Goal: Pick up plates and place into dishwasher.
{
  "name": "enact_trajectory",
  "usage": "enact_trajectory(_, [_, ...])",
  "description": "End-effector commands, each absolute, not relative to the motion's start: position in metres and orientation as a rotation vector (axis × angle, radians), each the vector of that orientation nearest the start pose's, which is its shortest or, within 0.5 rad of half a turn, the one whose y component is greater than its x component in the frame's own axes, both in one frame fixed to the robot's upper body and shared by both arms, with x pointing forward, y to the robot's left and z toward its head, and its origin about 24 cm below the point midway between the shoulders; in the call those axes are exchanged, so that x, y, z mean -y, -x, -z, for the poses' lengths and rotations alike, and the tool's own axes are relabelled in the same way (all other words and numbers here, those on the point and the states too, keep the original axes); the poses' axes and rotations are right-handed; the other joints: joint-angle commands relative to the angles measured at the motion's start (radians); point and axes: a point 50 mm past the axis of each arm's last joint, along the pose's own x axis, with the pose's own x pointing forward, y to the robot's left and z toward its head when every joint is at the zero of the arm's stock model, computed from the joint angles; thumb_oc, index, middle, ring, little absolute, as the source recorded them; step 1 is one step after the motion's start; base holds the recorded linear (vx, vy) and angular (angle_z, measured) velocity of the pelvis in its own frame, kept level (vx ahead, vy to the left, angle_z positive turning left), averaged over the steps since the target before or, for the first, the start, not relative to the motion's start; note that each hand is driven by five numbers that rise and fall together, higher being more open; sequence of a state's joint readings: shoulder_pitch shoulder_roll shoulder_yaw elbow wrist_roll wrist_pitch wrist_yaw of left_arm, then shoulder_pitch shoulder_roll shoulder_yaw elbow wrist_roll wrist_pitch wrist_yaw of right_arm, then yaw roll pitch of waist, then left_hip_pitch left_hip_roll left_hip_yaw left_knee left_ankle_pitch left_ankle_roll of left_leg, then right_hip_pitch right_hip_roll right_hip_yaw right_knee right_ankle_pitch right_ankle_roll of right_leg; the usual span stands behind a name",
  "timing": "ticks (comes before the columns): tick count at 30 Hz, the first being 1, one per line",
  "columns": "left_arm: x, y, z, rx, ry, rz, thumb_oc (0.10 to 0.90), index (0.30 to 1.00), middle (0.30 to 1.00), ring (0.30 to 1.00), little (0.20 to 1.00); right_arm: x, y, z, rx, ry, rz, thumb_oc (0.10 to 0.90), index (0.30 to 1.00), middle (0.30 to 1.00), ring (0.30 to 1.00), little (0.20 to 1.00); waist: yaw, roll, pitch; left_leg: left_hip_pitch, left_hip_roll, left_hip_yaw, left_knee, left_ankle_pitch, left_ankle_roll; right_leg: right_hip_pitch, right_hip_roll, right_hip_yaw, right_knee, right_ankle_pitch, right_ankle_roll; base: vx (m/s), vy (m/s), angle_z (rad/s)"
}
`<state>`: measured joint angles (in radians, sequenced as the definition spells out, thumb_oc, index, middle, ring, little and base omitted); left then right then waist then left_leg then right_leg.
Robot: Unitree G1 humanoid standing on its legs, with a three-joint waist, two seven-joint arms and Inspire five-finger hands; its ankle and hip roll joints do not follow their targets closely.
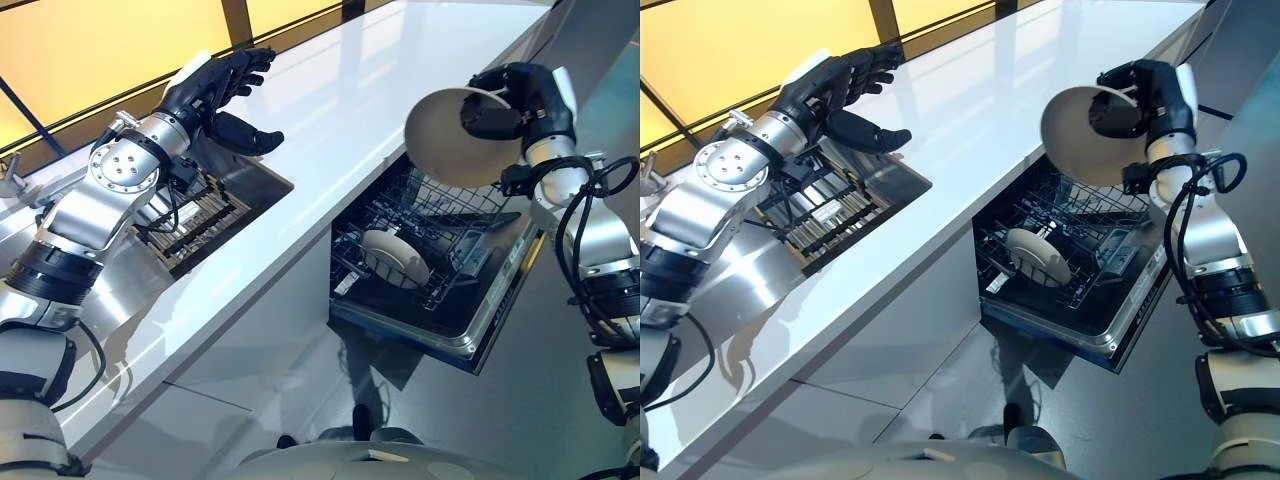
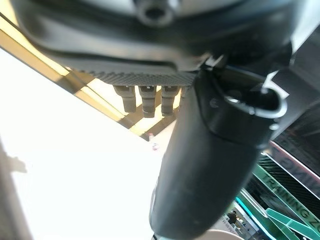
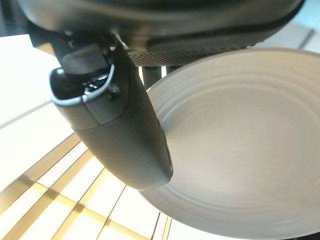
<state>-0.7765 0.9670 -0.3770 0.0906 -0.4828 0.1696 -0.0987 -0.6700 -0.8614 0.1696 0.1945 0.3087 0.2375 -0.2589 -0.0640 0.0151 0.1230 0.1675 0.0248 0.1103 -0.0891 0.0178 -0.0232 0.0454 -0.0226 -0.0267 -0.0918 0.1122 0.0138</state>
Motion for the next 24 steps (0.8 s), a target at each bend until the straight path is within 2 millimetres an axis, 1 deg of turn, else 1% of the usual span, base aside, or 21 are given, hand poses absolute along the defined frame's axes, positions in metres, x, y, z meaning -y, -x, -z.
enact_trajectory(1, [-0.204,-0.329,-0.309,0.465,-0.551,0.283,0.800,0.900,0.900,0.900,0.900,0.267,-0.326,-0.317,0.593,0.701,0.379,0.100,0.300,0.300,0.300,0.200,0.018,-0.018,-0.108,-0.029,-0.028,-0.059,0.002,0.009,0.011,0.073,-0.028,-0.056,0.004,-0.017,0.068,0.01,-0.017,0.10])
enact_trajectory(8, [-0.196,-0.323,-0.286,0.391,-0.496,0.377,0.800,0.900,0.900,0.900,0.900,0.277,-0.336,-0.295,0.441,1.017,0.419,0.100,0.300,0.300,0.300,0.200,0.038,-0.021,-0.103,-0.031,-0.035,-0.081,0.002,0.011,0.015,0.081,-0.030,-0.069,0.004,-0.021,0.067,0.04,-0.020,0.09])
enact_trajectory(11, [-0.194,-0.320,-0.280,0.388,-0.483,0.391,0.800,0.900,0.900,0.900,0.900,0.281,-0.341,-0.280,0.354,1.153,0.416,0.100,0.300,0.300,0.300,0.200,0.044,-0.021,-0.098,-0.032,-0.035,-0.085,0.002,0.014,0.015,0.082,-0.031,-0.074,0.004,-0.021,0.067,0.06,-0.026,0.08])
enact_trajectory(12, [-0.193,-0.319,-0.279,0.387,-0.480,0.398,0.800,0.900,0.900,0.900,0.900,0.285,-0.343,-0.270,0.290,1.200,0.407,0.100,0.300,0.300,0.300,0.200,0.045,-0.021,-0.095,-0.033,-0.035,-0.085,0.002,0.016,0.015,0.082,-0.032,-0.077,0.004,-0.020,0.068,0.05,-0.027,0.04])
enact_trajectory(14, [-0.193,-0.318,-0.278,0.388,-0.472,0.398,0.800,0.900,0.900,0.900,0.900,0.288,-0.345,-0.263,0.255,1.224,0.403,0.100,0.300,0.300,0.300,0.200,0.046,-0.021,-0.093,-0.034,-0.034,-0.084,0.002,0.017,0.014,0.082,-0.033,-0.078,0.004,-0.020,0.068,0.04,-0.025,0.03])
enact_trajectory(18, [-0.194,-0.316,-0.275,0.392,-0.403,0.411,0.800,0.900,0.900,0.900,0.900,0.302,-0.347,-0.241,0.137,1.269,0.406,0.100,0.300,0.300,0.300,0.200,0.051,-0.021,-0.081,-0.036,-0.033,-0.082,0.002,0.018,0.012,0.080,-0.035,-0.084,0.004,-0.019,0.068,0.04,-0.032,0.01])
enact_trajectory(21, [-0.189,-0.314,-0.271,0.389,-0.364,0.437,0.800,0.900,0.900,0.900,0.900,0.311,-0.349,-0.224,0.051,1.315,0.412,0.100,0.300,0.300,0.300,0.200,0.056,-0.022,-0.072,-0.040,-0.032,-0.084,0.002,0.020,0.010,0.078,-0.036,-0.087,0.004,-0.018,0.068,0.03,-0.036,0.02])
enact_trajectory(24, [-0.186,-0.312,-0.267,0.395,-0.357,0.450,0.800,0.900,0.900,0.900,0.900,0.318,-0.351,-0.213,-0.010,1.364,0.421,0.100,0.300,0.300,0.300,0.200,0.060,-0.022,-0.063,-0.045,-0.032,-0.085,0.002,0.022,0.009,0.073,-0.037,-0.090,0.004,-0.017,0.068,0.01,-0.035,0.03])
